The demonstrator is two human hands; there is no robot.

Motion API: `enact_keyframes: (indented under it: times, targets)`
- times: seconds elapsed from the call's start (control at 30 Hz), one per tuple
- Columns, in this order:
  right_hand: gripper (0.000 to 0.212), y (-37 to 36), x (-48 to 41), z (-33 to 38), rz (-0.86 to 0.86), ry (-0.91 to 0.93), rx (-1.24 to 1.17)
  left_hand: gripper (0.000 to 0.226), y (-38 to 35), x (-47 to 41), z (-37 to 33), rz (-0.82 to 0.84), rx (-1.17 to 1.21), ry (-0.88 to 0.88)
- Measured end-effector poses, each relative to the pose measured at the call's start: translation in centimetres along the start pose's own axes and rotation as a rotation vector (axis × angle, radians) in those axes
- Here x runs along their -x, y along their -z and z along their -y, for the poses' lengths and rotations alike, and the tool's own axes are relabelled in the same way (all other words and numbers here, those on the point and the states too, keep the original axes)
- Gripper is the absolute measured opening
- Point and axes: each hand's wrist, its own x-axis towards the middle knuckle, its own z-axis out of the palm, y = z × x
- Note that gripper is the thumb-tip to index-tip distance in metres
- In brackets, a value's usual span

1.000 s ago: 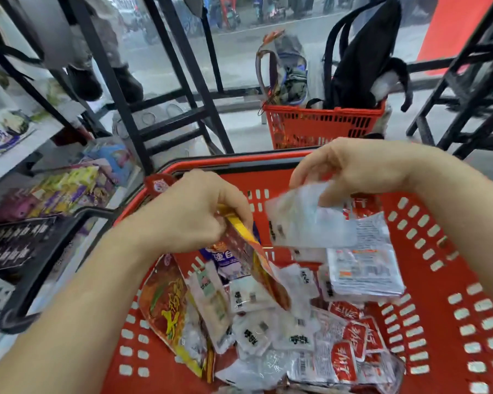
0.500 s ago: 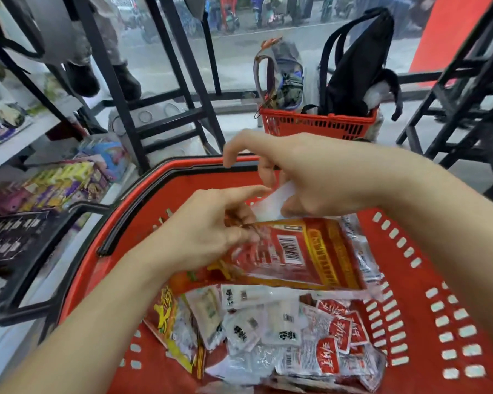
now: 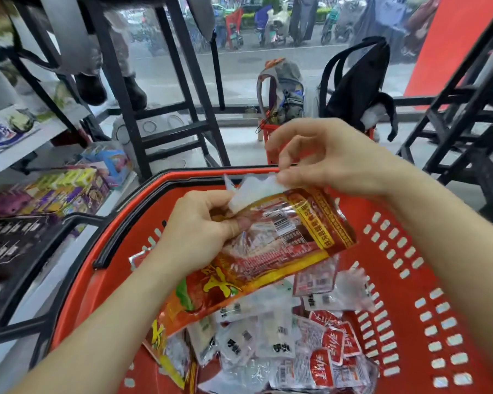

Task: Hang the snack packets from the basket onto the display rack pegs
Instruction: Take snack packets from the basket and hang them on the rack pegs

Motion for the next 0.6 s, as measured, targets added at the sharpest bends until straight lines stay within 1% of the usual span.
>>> enact_keyframes:
  times: [0.07,0.17,0.23,0.27,0.3,0.37,0.4,0.47,0.5,0.53,0.57,0.6]
  targets:
    - [0.028,0.6,0.3,-1.4,0.047,-0.126,-0.157,0.008,0.5,0.0,0.0,-0.04,0.01,-0.004]
    - [0.03,0.1,0.7,-2.7,0.152,-0.245,-0.36,0.017,1.1,0.3,-0.6,0.018,0.117,-0.016]
    - [0.055,-0.2,0.7,-2.9,0.206,-0.331,-0.548,0.025,1.4,0.5,-1.2,0.051,0.169,-0.062]
    - [0.069,-0.3,0.7,-2.9,0.252,-0.362,-0.602,0.027,1.6,0.6,-1.4,0.06,0.153,-0.109]
    - [0.078,-0.4,0.7,-2.9,0.3,-0.363,-0.603,0.03,1.9,0.7,-1.8,0.067,0.086,-0.178]
    - [0.086,-0.7,0.5,-2.9,0.366,-0.336,-0.525,0.036,2.4,1.0,-2.4,0.082,-0.156,-0.369]
    - [0.09,-0.7,0.4,-2.8,0.378,-0.33,-0.5,0.038,2.5,1.1,-2.6,0.093,-0.332,-0.489]
    - [0.1,-0.6,0.1,-2.3,0.433,-0.347,-0.557,0.032,1.8,1.3,-3.4,0.13,-0.703,-0.718]
    - [0.099,-0.6,-0.1,-1.7,0.481,-0.35,-0.591,0.028,1.1,1.4,-3.5,0.158,-0.833,-0.789]
    - [0.091,-0.9,-0.1,-1.0,0.52,-0.34,-0.584,0.027,0.3,1.5,-3.4,0.18,-0.916,-0.845]
    - [0.076,-1.5,-0.1,-0.4,0.511,-0.327,-0.535,0.025,-0.4,1.4,-3.1,0.189,-0.965,-0.895]
    - [0.055,-2.3,-0.2,0.1,0.458,-0.311,-0.472,0.024,-1.0,1.2,-2.8,0.182,-0.998,-0.94]
